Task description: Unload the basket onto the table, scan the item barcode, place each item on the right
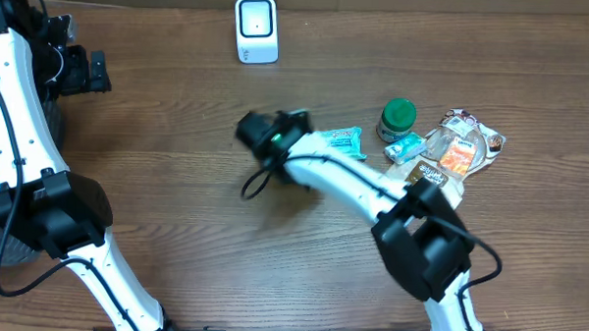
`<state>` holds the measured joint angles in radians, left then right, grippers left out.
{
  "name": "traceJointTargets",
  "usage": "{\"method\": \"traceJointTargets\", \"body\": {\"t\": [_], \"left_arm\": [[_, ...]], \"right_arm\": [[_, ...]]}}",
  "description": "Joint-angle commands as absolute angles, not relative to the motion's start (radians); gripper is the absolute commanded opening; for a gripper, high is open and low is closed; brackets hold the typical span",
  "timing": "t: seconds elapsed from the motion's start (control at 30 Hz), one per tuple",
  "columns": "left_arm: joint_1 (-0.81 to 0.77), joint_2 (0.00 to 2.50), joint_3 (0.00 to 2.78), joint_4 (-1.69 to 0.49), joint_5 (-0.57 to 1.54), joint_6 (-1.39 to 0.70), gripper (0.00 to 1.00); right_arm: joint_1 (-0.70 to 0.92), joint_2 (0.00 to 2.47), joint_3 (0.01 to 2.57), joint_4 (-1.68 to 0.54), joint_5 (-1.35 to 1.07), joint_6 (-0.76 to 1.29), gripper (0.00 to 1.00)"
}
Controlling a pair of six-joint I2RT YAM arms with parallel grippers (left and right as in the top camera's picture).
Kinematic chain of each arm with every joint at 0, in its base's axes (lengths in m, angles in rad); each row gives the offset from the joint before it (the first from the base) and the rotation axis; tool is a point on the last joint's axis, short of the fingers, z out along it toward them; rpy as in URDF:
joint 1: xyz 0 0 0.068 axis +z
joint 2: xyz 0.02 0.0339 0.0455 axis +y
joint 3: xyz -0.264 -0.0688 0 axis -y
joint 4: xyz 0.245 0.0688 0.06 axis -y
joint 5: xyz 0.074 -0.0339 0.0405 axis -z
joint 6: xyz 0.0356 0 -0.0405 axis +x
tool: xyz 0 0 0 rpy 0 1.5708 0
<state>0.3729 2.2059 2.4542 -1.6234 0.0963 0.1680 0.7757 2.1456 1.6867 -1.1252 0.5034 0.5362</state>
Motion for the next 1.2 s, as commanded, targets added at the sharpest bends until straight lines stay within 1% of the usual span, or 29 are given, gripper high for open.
{"method": "traceJointTargets", "body": {"t": [0.0,0.07,0.2,0.43,0.73,0.8,0.87,0.97,1.1,1.17], "left_arm": [[0.365,2.189,2.473,-1.621,0.101,0.176,1.0],[0.365,2.189,2.473,-1.621,0.101,0.176,1.0],[0.365,2.189,2.473,-1.622,0.101,0.176,0.99],[0.366,2.189,2.473,-1.608,0.101,0.176,1.0],[0.366,2.189,2.473,-1.607,0.101,0.176,0.99],[0.366,2.189,2.473,-1.607,0.101,0.176,1.0],[0.366,2.189,2.473,-1.607,0.101,0.176,1.0],[0.365,2.189,2.473,-1.607,0.101,0.176,0.99],[0.365,2.189,2.473,-1.607,0.101,0.176,1.0],[0.366,2.189,2.473,-1.607,0.101,0.176,1.0]], "right_arm": [[0.726,2.12,1.695,-1.075,0.492,0.387,0.52],[0.717,2.121,1.695,-1.004,0.492,0.264,0.56],[0.72,2.122,1.687,-0.926,0.468,0.145,0.61],[0.722,2.168,1.679,-0.898,0.465,0.126,0.63],[0.723,2.236,1.673,-0.906,0.448,0.126,0.62],[0.719,2.249,1.67,-0.91,0.456,0.126,0.6],[0.712,2.252,1.665,-0.913,0.464,0.127,0.55],[0.704,2.252,1.657,-0.914,0.47,0.133,0.5],[0.704,2.252,1.636,-0.914,0.466,0.165,0.41],[0.704,2.253,1.618,-0.909,0.445,0.168,0.4]]}}
